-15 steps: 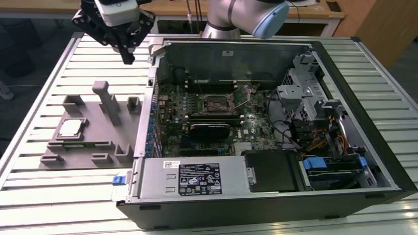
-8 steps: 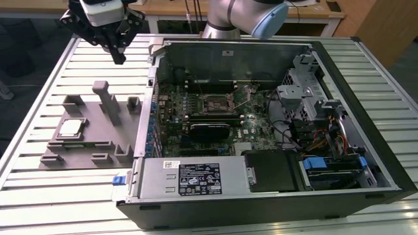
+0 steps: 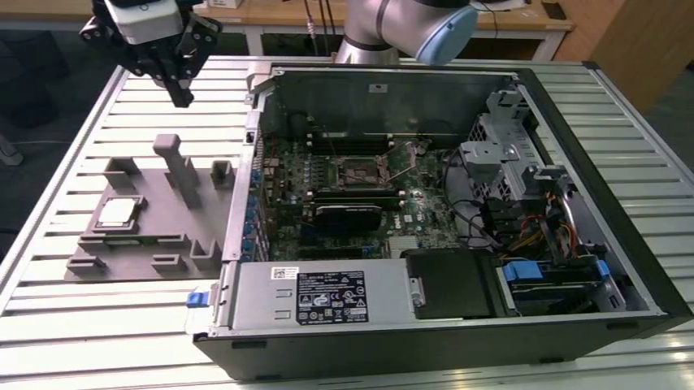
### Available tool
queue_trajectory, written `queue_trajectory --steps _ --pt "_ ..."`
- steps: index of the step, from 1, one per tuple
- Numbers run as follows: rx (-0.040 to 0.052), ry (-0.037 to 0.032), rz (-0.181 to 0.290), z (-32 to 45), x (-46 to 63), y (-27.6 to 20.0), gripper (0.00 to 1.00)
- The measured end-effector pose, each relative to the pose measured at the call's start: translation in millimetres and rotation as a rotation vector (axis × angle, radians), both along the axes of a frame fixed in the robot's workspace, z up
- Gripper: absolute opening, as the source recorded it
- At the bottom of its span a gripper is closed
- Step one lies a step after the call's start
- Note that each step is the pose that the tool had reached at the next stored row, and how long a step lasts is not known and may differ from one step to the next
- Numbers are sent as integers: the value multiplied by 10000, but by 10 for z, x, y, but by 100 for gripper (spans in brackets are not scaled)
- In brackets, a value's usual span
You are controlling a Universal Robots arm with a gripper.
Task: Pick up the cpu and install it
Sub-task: 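Reach for the cpu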
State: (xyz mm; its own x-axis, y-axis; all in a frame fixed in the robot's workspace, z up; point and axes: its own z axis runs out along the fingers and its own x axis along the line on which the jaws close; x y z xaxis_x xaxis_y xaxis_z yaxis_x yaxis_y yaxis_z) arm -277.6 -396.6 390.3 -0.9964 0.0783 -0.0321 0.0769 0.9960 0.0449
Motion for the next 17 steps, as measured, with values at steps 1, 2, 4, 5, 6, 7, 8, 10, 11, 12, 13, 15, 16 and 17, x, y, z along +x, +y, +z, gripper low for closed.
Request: queue_trajectory --steps 1,2,4,5,6,7,8,10,11,12,13,15,16,17 --pt "0 0 0 -2 -18 0 11" --pt "0 0 -1 -4 -34 0 11" --pt "0 -1 -1 -7 -65 0 11" --pt "0 0 -1 -8 -81 0 11" --pt "1 -1 -1 -10 -95 0 11" --pt "0 -1 -1 -11 -109 0 11" --pt "1 -1 -1 -12 -122 0 11" --pt "1 -1 -1 -15 -153 0 11" --pt "0 -1 -1 -16 -168 0 11" --pt "0 -1 -1 -18 -183 0 11" --pt "0 0 0 -19 -199 0 11" --pt "0 1 0 -23 -231 0 11" --pt "-1 0 0 -25 -249 0 11" --pt "0 0 0 -27 -267 0 11"
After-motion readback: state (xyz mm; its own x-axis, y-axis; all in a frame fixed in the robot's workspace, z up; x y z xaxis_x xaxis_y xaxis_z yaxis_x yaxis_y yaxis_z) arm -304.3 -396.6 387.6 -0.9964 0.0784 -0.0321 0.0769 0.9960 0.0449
